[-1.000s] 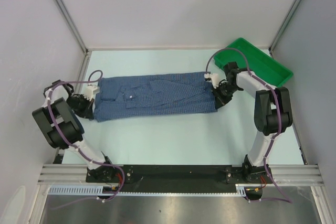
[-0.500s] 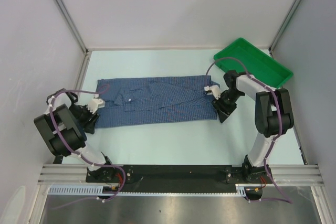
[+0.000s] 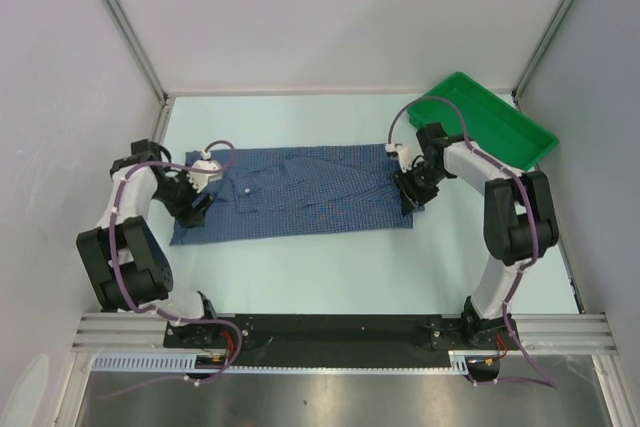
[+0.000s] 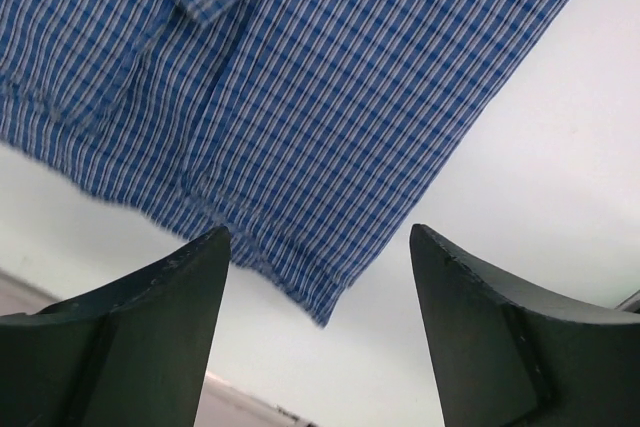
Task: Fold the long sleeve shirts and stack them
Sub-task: Fold the shirt
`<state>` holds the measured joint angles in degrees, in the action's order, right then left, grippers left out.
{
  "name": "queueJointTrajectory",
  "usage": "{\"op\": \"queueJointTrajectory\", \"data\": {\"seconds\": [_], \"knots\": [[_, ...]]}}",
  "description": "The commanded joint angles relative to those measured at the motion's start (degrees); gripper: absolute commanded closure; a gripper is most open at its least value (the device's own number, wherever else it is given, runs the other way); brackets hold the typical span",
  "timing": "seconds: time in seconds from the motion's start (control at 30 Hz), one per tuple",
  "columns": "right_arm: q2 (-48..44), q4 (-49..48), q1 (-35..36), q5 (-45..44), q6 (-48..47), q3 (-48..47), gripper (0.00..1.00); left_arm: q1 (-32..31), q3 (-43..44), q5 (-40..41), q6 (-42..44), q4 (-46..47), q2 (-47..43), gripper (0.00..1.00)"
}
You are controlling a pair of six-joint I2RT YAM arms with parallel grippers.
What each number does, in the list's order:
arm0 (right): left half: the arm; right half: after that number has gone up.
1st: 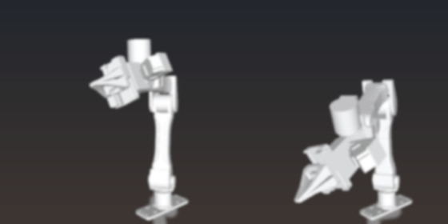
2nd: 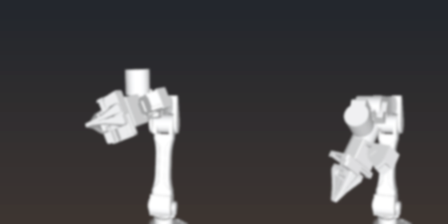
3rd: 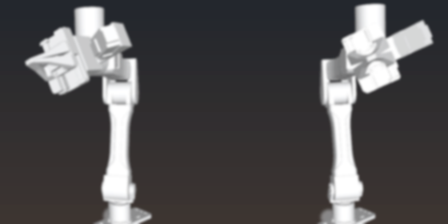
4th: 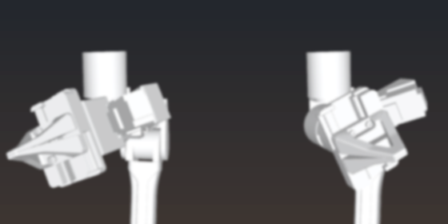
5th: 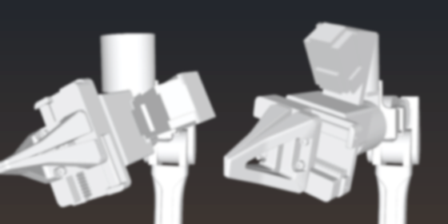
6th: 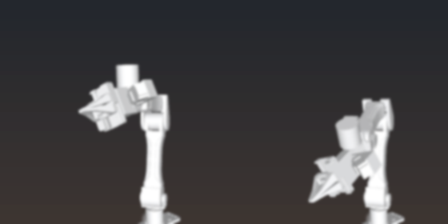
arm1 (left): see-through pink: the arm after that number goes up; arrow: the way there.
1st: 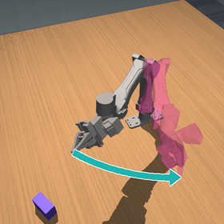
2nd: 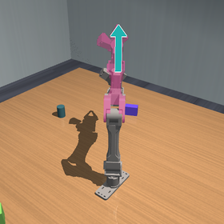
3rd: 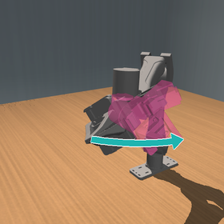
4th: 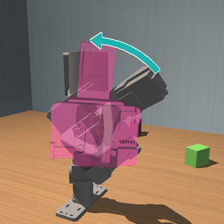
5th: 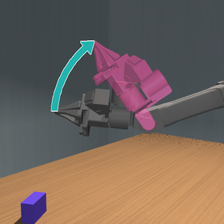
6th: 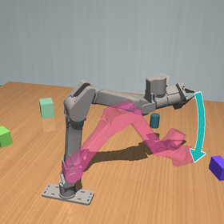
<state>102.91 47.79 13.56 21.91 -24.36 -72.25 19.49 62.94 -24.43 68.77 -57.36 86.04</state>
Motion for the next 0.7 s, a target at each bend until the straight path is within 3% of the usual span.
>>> {"op": "queueJointTrajectory", "data": {"seconds": [0.0, 0.13, 0.4, 0.67], "knots": [[4.39, -4.55, 1.2, -1.16, 4.41, -1.14, 0.61, -2.78, -1.06, -2.21, -5.13, 4.09, 0.7, 0.24], [7.21, -4.9, 1.91, -3.63, 3.09, -0.96, 0.66, -3.75, -1.07, 0.07, -7.42, 7.7, 3.52, 0.25], [3.09, 0.19, 0.77, -5.39, 1.51, -6.41, 0.61, -3.84, 2.54, 2.45, -11.99, 11.05, 7.3, 0.24], [-3.07, 0.2, -0.29, -3.27, 8.36, -0.71, 0.6, -5.77, 14.48, -1.58, -14.36, 8.32, 12.92, 0.21]]}}
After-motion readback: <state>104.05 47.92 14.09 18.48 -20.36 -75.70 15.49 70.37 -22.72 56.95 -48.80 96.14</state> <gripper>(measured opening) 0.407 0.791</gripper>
